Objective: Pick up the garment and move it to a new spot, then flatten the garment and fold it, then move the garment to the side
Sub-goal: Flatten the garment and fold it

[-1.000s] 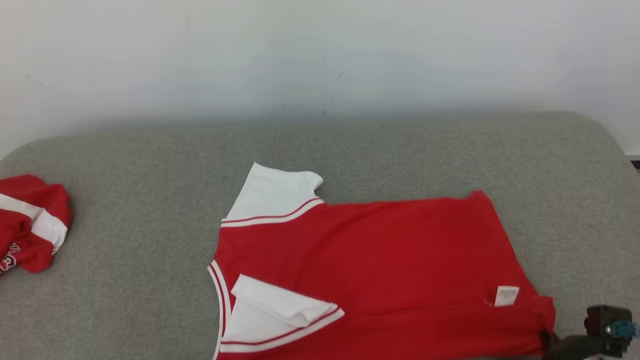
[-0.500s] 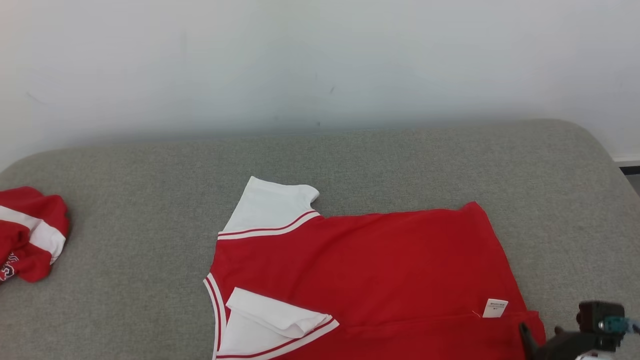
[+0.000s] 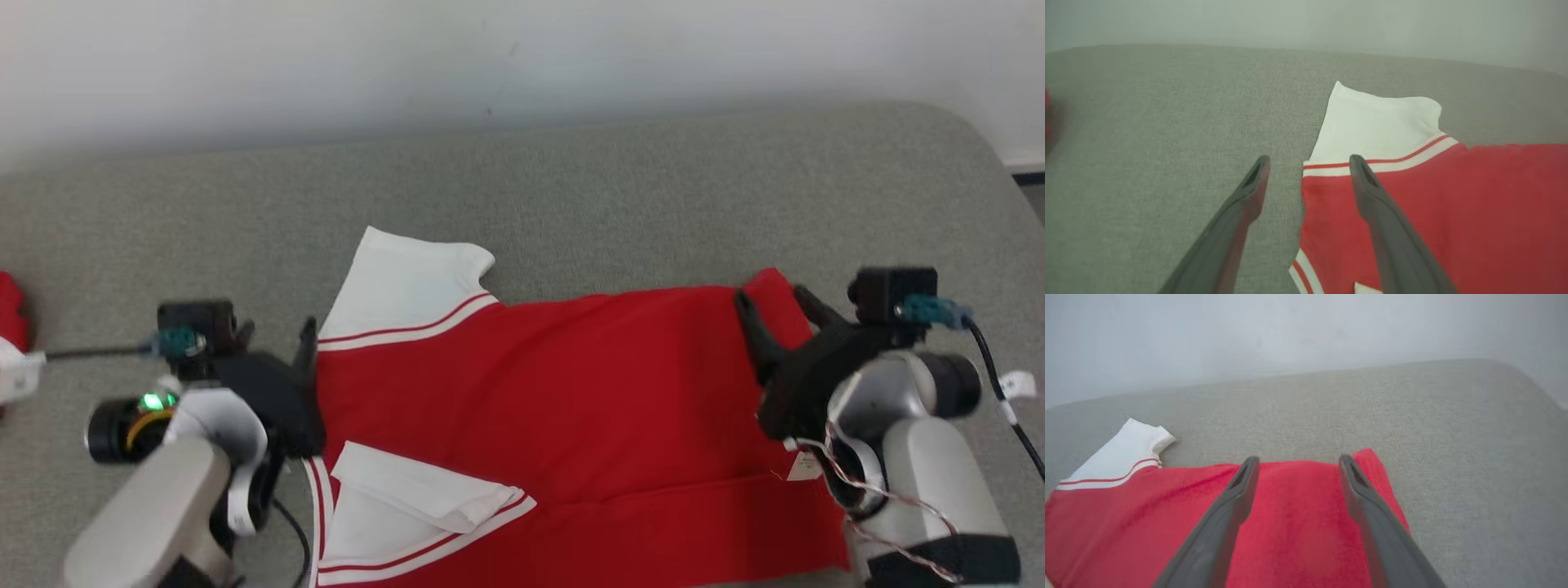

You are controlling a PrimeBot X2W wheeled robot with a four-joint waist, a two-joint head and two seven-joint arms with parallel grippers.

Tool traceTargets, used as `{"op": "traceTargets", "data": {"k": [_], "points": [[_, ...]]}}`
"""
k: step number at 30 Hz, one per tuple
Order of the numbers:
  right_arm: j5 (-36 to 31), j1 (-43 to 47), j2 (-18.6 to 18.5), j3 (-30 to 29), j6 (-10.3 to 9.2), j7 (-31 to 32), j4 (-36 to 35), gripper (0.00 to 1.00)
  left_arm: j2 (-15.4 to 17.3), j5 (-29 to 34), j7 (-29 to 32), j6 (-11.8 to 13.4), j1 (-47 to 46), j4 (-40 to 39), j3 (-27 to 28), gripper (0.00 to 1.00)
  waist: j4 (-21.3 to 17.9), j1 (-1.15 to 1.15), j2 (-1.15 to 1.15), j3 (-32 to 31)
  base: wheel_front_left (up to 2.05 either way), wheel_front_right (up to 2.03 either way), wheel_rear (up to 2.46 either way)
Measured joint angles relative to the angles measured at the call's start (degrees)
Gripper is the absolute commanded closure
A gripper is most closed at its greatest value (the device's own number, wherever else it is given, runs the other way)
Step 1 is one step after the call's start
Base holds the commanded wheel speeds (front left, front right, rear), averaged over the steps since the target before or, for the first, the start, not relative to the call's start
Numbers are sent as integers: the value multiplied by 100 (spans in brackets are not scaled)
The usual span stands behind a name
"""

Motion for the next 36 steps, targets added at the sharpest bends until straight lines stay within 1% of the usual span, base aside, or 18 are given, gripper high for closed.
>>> {"op": "traceTargets", "data": {"k": [3, 6, 9, 14, 17, 19, 22, 27, 30, 32, 33, 34, 36], "points": [[92, -671, 19, 422, 0, -166, 264, 0, -11, 154, 130, -115, -834, 475, -24, 0, -102, 0, 0, 313, 0, 0, 0], [182, -1113, -8, 738, 0, -360, 523, 0, -164, 186, 225, -280, -1411, 939, -77, 0, -211, 0, 0, 628, 0, 0, 0], [271, -1319, -78, 1013, 0, -502, 746, 0, -277, 233, 276, -509, -1754, 1385, -193, 0, -324, 1, 1, 913, 0, 0, 0], [380, -1421, -154, 1133, 0, -742, 1036, 0, -283, 426, 172, -654, -2215, 1995, -297, 0, -510, 1, 0, 1268, 0, 0, 0], [424, -1421, -179, 1193, 0, -834, 1187, 0, -266, 499, 147, -682, -2375, 2286, -347, 0, -614, 1, 1, 1396, 0, 0, 0], [431, -1421, -203, 1214, 0, -876, 1229, 0, -261, 564, 57, -672, -2481, 2414, -376, 0, -670, 1, 1, 1446, 0, 0, 0], [468, -1458, -252, 1227, 0, -900, 1257, 0, -309, 578, 27, -592, -2564, 2620, -393, 0, -729, 0, 0, 1484, 0, 0, 0], [480, -1483, -259, 1277, 0, -916, 1249, 0, -326, 580, 45, -591, -2679, 2836, -405, 0, -778, 0, 0, 1500, 0, 0, 0], [479, -1480, -311, 1278, 0, -910, 1241, 0, -330, 584, 138, -611, -2761, 2951, -447, 0, -794, -1, 0, 1493, 0, 0, 0], [479, -1475, -322, 1280, 0, -898, 1230, 0, -319, 557, 222, -701, -2814, 3040, -445, 0, -809, -1, 0, 1487, 0, 0, 0], [479, -1472, -324, 1277, 0, -888, 1219, 0, -323, 557, 253, -704, -2835, 3061, -456, 4, -816, -1, 0, 1483, 0, 0, 0], [479, -1468, -328, 1277, 0, -883, 1206, 0, -326, 558, 297, -720, -2867, 3086, -479, 4, -823, -1, 0, 1479, 0, 0, 0], [479, -1456, -328, 1282, 0, -873, 1176, 0, -323, 561, 394, -761, -2916, 3129, -522, 21, -841, -1, 0, 1475, 0, 0, 0]]}}
